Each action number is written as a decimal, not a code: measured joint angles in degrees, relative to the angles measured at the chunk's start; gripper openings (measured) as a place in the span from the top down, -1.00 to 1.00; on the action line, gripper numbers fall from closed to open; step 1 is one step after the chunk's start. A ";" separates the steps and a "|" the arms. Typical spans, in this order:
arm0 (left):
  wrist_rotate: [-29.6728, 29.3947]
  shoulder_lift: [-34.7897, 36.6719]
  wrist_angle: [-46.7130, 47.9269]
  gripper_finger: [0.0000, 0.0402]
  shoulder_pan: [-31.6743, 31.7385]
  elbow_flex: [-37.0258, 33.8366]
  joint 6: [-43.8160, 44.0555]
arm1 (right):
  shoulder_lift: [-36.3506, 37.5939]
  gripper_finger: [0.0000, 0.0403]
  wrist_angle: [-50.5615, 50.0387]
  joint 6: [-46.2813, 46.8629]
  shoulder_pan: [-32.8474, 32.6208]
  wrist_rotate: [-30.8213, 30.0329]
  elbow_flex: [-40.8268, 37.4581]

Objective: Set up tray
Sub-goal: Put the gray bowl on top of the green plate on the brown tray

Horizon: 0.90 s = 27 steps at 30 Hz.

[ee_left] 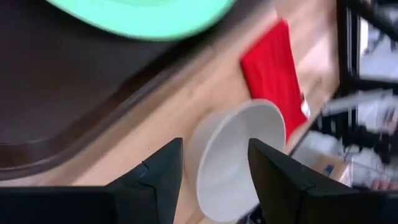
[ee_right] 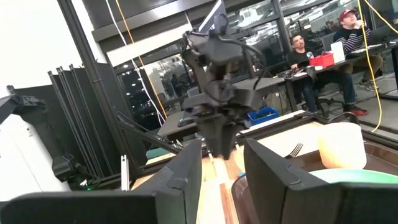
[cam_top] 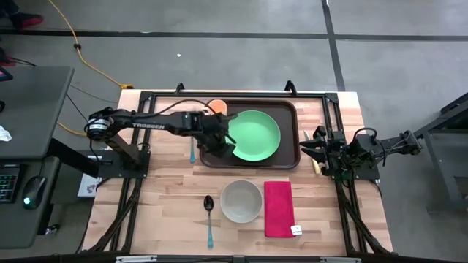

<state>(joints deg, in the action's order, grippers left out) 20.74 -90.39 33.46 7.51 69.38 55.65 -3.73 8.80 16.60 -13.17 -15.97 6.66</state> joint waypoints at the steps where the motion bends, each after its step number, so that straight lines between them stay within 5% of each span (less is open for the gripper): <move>1: 0.12 0.00 -0.31 -0.04 -0.66 0.00 -0.14 | 0.00 0.51 0.00 0.00 0.00 0.00 0.00; 18: 1.87 -0.04 -0.84 -0.04 -9.31 0.00 2.16 | 0.00 0.51 0.00 -0.11 0.01 -0.24 0.00; 27: -3.78 -0.09 -1.68 -0.04 -12.32 0.00 0.78 | 0.00 0.51 0.00 -0.11 0.00 -0.33 0.00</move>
<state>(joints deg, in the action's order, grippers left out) 16.96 -90.48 31.78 -4.82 69.38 56.43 -3.73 8.79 16.49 -13.17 -16.29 6.66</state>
